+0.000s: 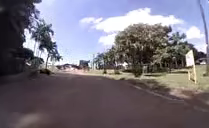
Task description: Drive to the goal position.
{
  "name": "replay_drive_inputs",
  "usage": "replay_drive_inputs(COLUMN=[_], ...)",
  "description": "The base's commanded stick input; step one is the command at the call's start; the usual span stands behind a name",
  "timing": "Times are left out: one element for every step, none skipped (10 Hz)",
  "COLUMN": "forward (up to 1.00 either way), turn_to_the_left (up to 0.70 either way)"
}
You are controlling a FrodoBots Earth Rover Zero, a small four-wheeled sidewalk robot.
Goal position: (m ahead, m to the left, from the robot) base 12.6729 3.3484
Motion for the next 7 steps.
replay_drive_inputs(forward=[0.70,0.70,0.70,0.70,0.70,0.70,0.70], turn_to_the_left=[0.00,0.00,0.00,0.00,0.00,0.00,0.00])
